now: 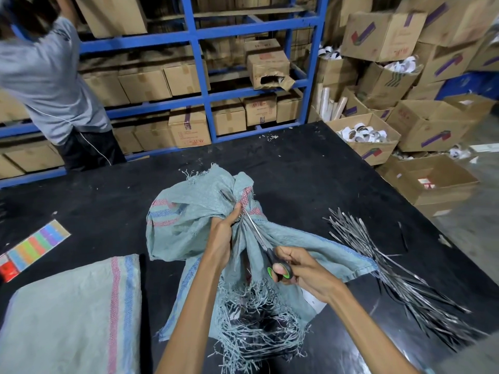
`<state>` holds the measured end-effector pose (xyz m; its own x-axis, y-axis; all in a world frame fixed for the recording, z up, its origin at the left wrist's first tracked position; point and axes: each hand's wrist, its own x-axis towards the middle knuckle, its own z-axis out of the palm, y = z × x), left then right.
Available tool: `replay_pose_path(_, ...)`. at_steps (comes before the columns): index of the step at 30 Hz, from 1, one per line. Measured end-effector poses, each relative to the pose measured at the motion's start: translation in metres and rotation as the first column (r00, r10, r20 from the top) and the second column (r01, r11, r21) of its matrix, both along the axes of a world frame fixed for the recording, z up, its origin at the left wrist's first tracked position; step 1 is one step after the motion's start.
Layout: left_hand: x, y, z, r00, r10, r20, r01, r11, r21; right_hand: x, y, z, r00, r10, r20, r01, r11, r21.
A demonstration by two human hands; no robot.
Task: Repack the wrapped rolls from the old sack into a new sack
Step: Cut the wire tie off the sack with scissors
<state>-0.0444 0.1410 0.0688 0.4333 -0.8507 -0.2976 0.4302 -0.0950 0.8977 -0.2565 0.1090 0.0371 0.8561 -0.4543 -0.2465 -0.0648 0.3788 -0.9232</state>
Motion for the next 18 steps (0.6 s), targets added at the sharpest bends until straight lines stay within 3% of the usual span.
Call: replay_pose_path(18,0.006,0.001,-0.006,0.997,0.048,-0.067,-0.046,0.998,0.029,0.0,-0.002,-0.015,0.996,-0.054,-0.066,0.055,0.998,0.017)
